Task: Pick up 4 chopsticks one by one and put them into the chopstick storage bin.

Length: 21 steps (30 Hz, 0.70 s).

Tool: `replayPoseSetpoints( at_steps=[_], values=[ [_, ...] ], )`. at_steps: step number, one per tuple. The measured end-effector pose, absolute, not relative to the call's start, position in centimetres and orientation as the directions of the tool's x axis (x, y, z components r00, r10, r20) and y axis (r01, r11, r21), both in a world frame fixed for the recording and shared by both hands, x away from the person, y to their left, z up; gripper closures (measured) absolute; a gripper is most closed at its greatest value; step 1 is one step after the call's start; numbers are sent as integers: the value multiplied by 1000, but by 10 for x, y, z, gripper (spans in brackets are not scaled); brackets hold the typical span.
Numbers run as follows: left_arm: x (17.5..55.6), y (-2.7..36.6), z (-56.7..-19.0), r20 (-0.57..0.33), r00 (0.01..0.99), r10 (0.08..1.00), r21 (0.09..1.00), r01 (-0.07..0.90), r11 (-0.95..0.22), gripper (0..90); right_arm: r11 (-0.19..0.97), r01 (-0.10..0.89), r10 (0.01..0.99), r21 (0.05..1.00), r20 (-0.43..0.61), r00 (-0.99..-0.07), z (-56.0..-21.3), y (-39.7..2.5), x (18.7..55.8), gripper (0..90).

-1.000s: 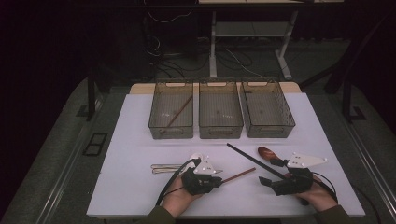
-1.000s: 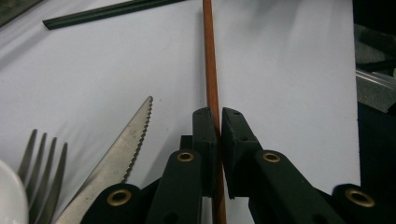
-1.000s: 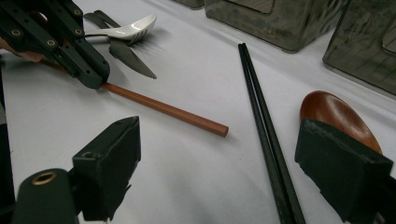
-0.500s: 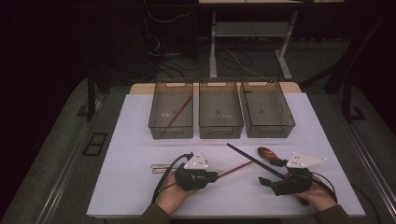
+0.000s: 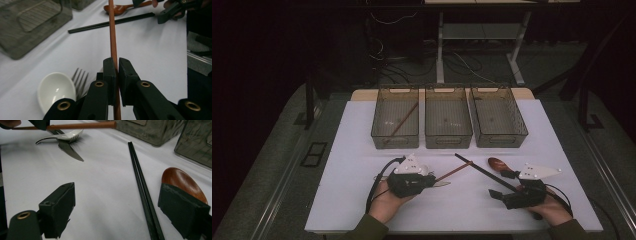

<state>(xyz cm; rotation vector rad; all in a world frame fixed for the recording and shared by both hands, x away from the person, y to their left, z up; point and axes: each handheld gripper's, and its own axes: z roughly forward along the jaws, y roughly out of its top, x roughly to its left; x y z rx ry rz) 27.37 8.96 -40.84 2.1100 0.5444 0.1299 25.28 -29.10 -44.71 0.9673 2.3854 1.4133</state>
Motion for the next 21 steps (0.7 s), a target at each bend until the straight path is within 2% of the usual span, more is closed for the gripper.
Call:
replayPoseSetpoints(
  at_steps=[21],
  values=[
    [303,133,-388,-129,841,526,845,370,-385,838,325,430,627,842,149,-765,-447,-290,253,140]
  ],
)
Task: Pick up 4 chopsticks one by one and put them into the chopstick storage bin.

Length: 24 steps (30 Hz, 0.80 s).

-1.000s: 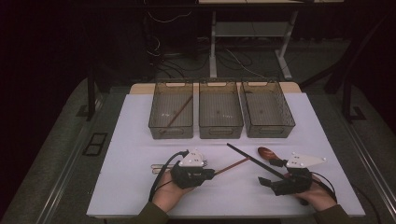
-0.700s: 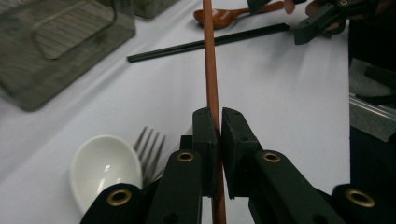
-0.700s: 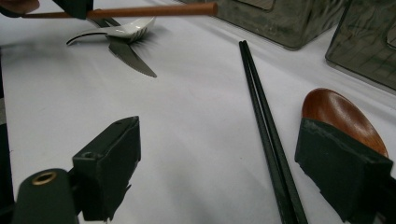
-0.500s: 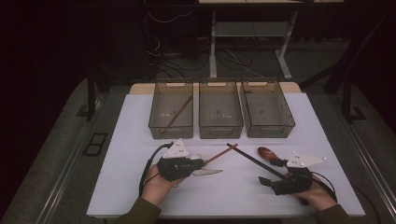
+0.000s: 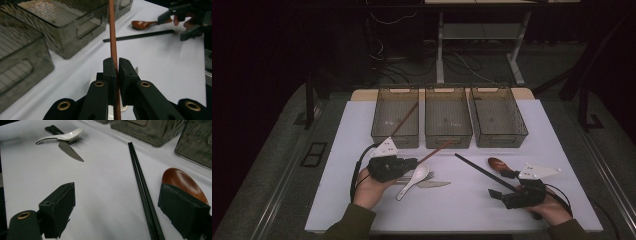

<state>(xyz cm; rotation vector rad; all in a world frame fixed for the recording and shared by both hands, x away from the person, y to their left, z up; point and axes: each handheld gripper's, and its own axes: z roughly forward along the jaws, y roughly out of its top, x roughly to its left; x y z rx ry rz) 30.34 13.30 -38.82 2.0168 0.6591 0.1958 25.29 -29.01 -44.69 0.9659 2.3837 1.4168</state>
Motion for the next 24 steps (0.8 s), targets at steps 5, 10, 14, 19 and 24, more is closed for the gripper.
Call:
replayPoseSetpoints(
  at_steps=[5,10,14,19,24],
  values=[
    [314,137,-384,-128,834,536,845,375,-381,838,325,429,627,843,147,-765,-447,-291,253,139],
    [328,141,-376,-130,824,552,847,382,-371,838,324,429,628,843,148,-764,-447,-291,253,140],
    [339,144,-367,-122,816,565,852,378,-363,838,326,429,627,842,147,-765,-447,-291,253,140],
    [354,147,-356,-122,802,584,852,387,-353,838,325,429,629,843,146,-764,-447,-292,253,140],
    [371,148,-348,-106,788,607,845,393,-362,838,324,432,632,842,148,-761,-447,-292,252,140]
  ],
)
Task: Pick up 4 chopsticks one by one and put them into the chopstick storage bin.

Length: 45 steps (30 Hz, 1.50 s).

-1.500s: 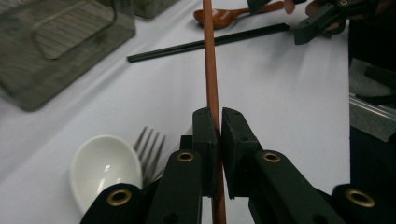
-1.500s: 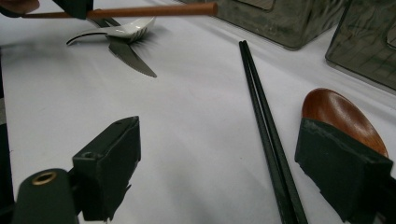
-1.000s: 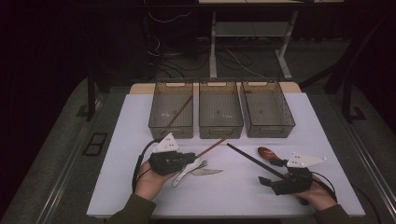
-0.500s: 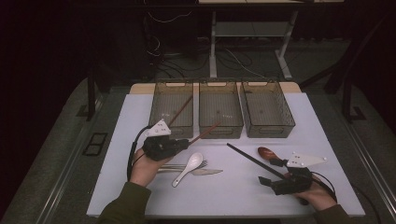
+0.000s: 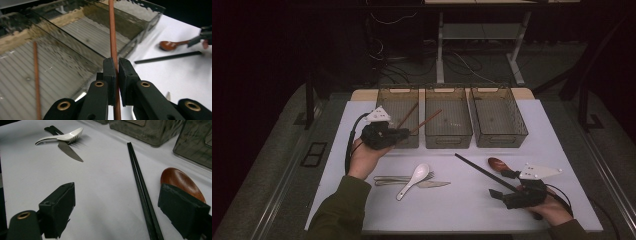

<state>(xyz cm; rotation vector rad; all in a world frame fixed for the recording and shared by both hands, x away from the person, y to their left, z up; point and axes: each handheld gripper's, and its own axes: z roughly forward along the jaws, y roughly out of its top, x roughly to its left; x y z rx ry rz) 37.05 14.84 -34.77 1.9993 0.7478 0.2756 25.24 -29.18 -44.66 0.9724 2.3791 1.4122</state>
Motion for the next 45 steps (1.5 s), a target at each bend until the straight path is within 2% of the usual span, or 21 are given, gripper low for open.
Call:
replayPoseSetpoints(
  at_steps=[17,32,45],
  values=[
    [416,154,-340,-98,702,705,838,441,-323,838,320,433,636,843,148,-758,-446,-293,251,140],
    [448,169,-356,-125,567,814,832,508,-225,838,325,433,635,841,146,-759,-447,-292,251,140],
    [470,171,-372,-145,520,842,805,557,-206,837,322,435,637,841,148,-757,-447,-293,251,140]
  ],
)
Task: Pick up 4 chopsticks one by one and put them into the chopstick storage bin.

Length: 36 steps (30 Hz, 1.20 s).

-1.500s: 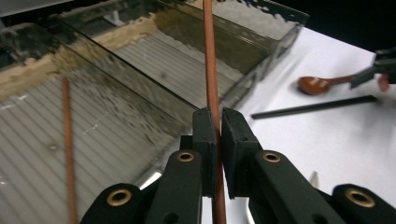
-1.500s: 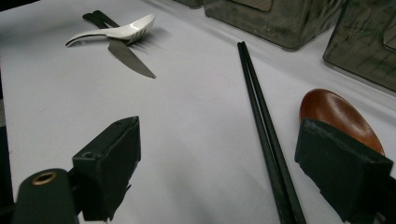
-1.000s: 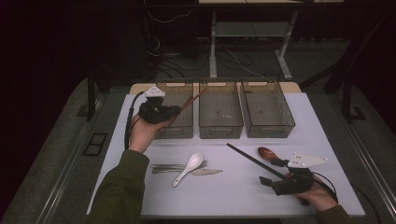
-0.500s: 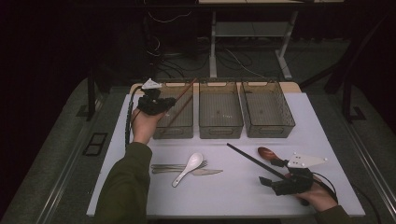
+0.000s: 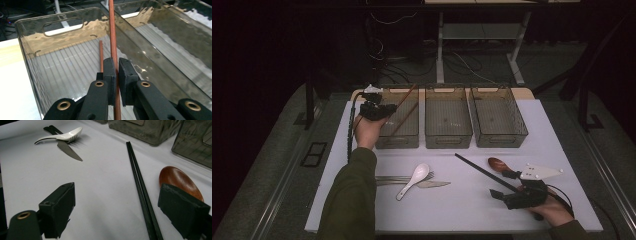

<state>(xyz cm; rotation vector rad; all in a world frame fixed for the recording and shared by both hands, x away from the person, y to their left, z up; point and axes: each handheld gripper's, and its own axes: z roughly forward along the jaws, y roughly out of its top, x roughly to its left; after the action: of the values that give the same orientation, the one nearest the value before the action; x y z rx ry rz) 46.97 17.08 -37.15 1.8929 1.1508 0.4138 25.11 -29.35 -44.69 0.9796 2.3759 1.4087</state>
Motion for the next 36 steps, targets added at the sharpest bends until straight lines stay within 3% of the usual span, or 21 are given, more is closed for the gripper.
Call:
replayPoseSetpoints(
  at_steps=[28,36],
  values=[
    [478,167,-381,-146,487,861,780,592,-203,809,321,435,635,841,149,-758,-447,-295,251,140],
    [471,163,-371,-139,524,840,805,554,-213,704,319,433,638,843,147,-756,-447,-296,251,140]
  ],
)
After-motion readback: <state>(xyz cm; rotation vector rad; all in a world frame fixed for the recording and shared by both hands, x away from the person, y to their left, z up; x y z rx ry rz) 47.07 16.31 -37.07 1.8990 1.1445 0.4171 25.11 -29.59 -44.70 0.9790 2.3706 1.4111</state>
